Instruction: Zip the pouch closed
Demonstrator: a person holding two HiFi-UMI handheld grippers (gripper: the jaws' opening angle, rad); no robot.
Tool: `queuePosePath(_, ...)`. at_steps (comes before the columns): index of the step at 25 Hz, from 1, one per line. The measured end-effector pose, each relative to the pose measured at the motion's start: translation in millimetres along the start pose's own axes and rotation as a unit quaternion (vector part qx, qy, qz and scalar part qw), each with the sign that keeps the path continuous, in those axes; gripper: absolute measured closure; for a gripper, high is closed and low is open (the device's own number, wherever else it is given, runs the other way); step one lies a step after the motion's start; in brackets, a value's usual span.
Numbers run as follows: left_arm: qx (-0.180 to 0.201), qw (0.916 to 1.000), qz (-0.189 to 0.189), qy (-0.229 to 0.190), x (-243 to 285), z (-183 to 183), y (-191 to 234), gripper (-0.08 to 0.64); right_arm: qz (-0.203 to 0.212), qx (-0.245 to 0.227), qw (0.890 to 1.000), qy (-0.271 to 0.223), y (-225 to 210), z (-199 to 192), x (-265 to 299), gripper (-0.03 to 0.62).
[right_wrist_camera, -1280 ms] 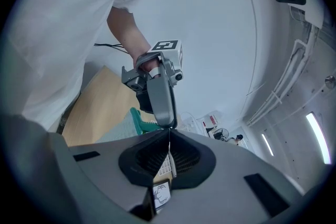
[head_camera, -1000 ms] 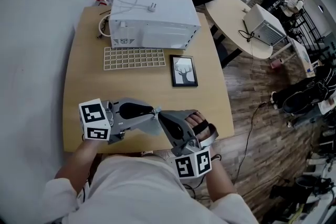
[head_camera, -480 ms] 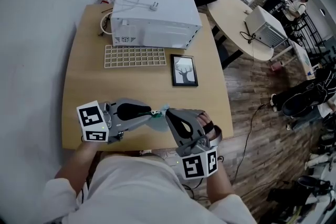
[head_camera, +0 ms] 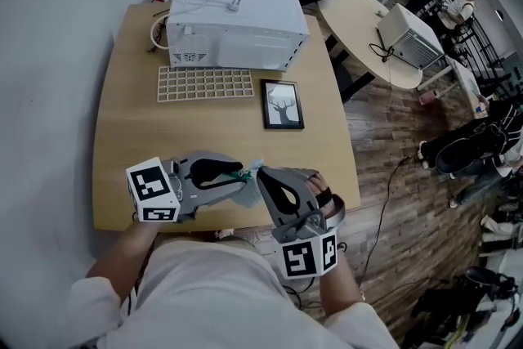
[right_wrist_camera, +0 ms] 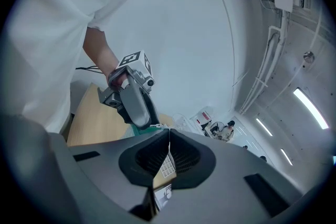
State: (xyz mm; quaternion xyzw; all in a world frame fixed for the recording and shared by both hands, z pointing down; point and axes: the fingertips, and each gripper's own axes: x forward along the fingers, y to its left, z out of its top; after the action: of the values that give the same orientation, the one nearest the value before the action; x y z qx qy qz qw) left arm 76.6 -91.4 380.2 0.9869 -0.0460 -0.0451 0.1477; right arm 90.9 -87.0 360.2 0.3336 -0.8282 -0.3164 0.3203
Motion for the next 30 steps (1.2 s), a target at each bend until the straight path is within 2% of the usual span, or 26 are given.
queuePosePath(4, -0.011, 0.9999, -0.002, -0.001, 2, 0, -1, 0.478, -0.004, -0.013, 1.0, 0.006, 2, -1, -2, 0.583)
queuePosePath(8, -0.017, 0.9998, -0.004, 0.0, -1, 0, -2, 0.493, -0.002, -0.022, 1.0, 0.011, 5, 0, -4, 0.583)
queuePosePath(14, -0.006, 0.9992, -0.011, 0.038, -5, -8, -3, 0.509, 0.008, -0.014, 1.0, 0.023, 13, -4, 0, 0.575)
queuePosePath(19, -0.007, 0.9979, -0.009, 0.064, -11, -14, -2, 0.51, 0.024, -0.014, 0.999, 0.03, 19, -4, 4, 0.518)
queuePosePath(21, -0.009, 0.9978, -0.013, 0.065, -12, -13, -2, 0.51, 0.041, -0.023, 0.998, 0.037, 25, -5, 8, 0.439)
queuePosePath(24, -0.009, 0.9972, -0.027, 0.069, -11, -13, -4, 0.511, 0.048, -0.044, 0.997, 0.042, 30, -6, 14, 0.426)
queuePosePath(27, -0.013, 0.9965, -0.034, 0.075, -11, -15, -5, 0.509, 0.049, -0.063, 0.996, 0.043, 29, -3, 17, 0.443)
queuePosePath(30, -0.023, 0.9966, -0.038, 0.069, -15, -12, -3, 0.509, 0.055, -0.081, 0.994, 0.045, 29, -4, 18, 0.572)
